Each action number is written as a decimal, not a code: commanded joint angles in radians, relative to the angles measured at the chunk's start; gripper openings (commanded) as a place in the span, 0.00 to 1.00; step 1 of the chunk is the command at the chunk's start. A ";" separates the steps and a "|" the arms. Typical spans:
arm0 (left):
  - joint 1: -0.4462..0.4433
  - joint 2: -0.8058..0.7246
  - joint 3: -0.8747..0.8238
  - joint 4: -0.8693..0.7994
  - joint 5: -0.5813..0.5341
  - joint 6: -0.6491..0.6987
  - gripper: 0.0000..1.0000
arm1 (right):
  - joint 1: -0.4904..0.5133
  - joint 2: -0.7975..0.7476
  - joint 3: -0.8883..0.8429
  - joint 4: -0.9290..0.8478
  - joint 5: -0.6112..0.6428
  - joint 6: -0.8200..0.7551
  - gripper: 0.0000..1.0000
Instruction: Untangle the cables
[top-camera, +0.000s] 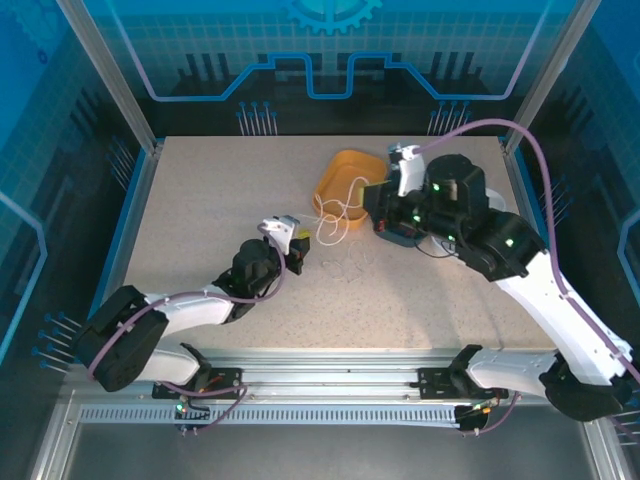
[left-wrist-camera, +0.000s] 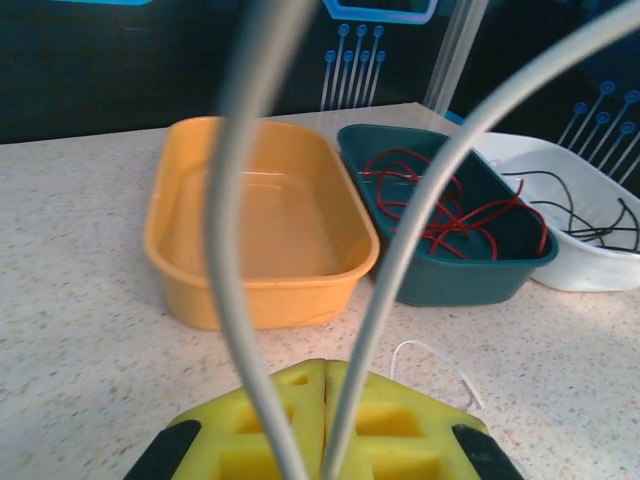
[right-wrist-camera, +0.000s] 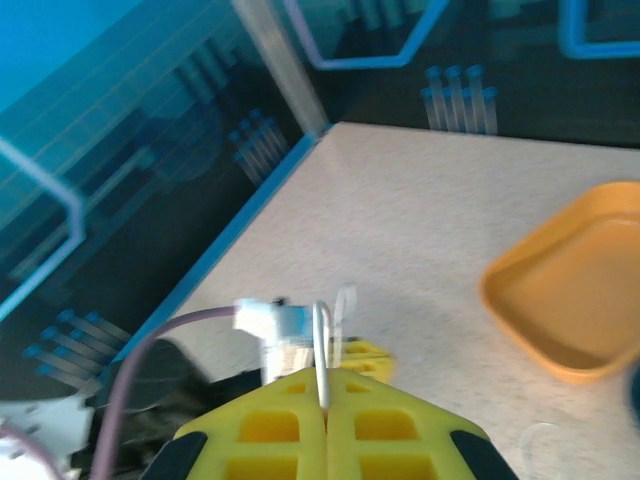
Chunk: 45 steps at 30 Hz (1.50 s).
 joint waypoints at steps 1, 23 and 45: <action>0.027 -0.056 -0.042 -0.067 -0.073 -0.022 0.00 | -0.033 -0.067 -0.038 -0.059 0.202 -0.012 0.00; 0.221 -0.280 -0.083 -0.383 0.037 -0.150 0.19 | -0.092 -0.025 -0.101 -0.080 0.181 0.024 0.00; 0.185 -0.275 0.018 -0.583 0.049 -0.351 0.99 | -0.004 0.271 0.328 -0.169 0.127 -0.132 0.00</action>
